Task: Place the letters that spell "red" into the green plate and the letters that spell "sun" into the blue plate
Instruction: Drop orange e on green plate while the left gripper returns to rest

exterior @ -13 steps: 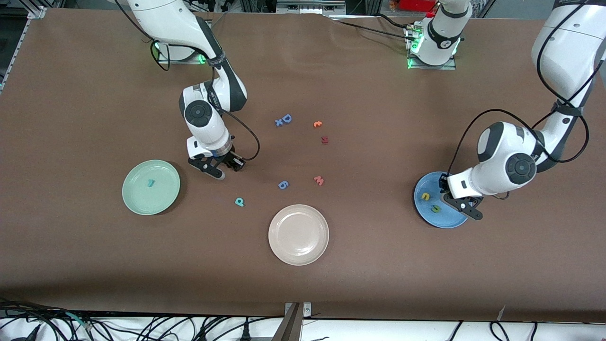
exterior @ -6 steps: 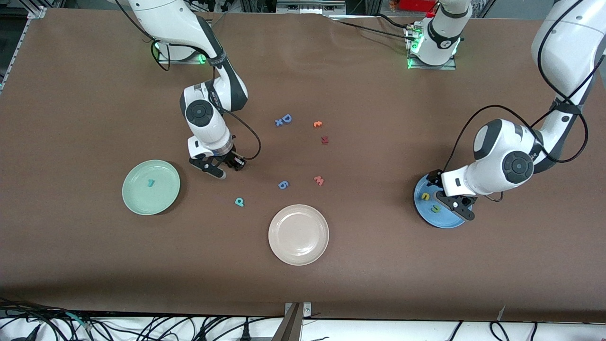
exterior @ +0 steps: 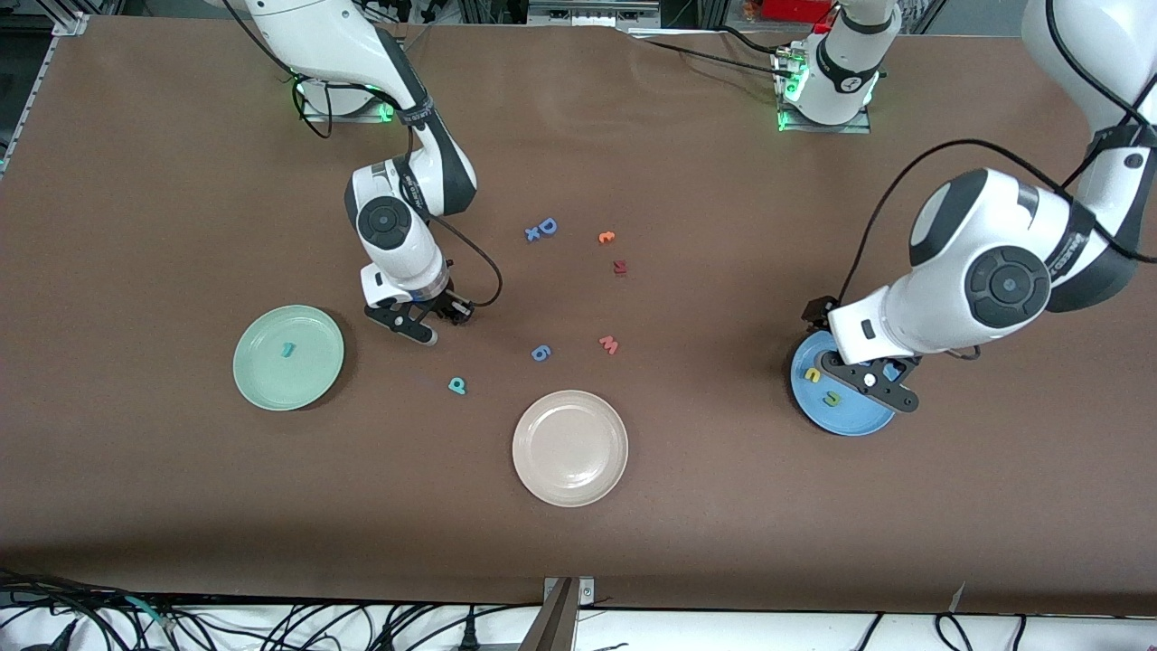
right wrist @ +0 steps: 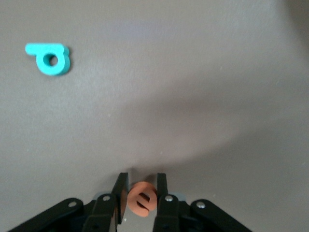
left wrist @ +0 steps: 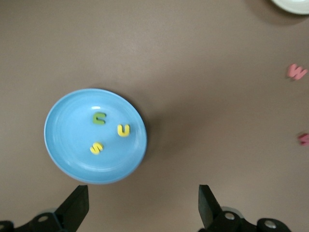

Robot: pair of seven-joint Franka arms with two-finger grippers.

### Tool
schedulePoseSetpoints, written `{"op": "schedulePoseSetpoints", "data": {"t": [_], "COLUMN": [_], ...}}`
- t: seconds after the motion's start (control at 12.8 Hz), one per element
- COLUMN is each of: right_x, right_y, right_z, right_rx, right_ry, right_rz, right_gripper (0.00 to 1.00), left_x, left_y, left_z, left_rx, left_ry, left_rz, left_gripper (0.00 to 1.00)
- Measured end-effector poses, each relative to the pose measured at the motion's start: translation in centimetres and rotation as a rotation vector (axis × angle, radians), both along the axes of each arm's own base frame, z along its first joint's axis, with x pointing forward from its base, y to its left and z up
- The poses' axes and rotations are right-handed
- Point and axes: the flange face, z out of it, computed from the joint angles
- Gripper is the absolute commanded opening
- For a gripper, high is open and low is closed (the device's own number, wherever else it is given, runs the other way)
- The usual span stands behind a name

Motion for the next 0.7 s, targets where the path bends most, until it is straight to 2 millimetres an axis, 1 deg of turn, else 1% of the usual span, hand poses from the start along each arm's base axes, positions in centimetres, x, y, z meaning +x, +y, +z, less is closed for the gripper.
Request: {"op": "schedulePoseSetpoints", "data": {"t": [0.08, 0.16, 0.23, 0.31, 0.47, 0.55, 0.63, 0.7], "right_x": [0.9, 2.1, 3.4, 4.7, 6.3, 6.8, 7.2, 7.4], "right_y": [-0.9, -2.1, -3.7, -5.5, -9.6, -11.7, -13.7, -15.5], "right_z": [0.6, 1.5, 2.6, 3.7, 5.1, 5.4, 5.6, 5.7], "right_rx": [-0.013, -0.028, -0.044, -0.059, -0.084, -0.095, -0.101, -0.102], "right_ry": [0.017, 0.036, 0.057, 0.075, 0.1, 0.109, 0.123, 0.138], "right_rz": [0.019, 0.043, 0.074, 0.108, 0.179, 0.217, 0.245, 0.264], "right_gripper": [0.13, 0.13, 0.13, 0.13, 0.13, 0.13, 0.13, 0.13], "left_x": [-0.2, -0.1, 0.3, 0.8, 1.4, 1.6, 1.6, 1.6], "left_y": [-0.5, 0.0, 1.4, 3.6, 7.5, 8.5, 9.0, 9.6], "left_z": [1.4, 2.8, 4.1, 5.2, 6.0, 6.3, 6.9, 8.0], "left_rx": [0.001, -0.007, -0.014, -0.019, -0.027, -0.031, -0.031, -0.03], "left_ry": [0.025, 0.037, 0.031, 0.021, 0.01, 0.005, -0.006, -0.026], "left_rz": [0.043, 0.081, 0.118, 0.156, 0.217, 0.234, 0.243, 0.254], "left_gripper": [1.0, 1.0, 1.0, 1.0, 1.0, 1.0, 1.0, 1.0]}}
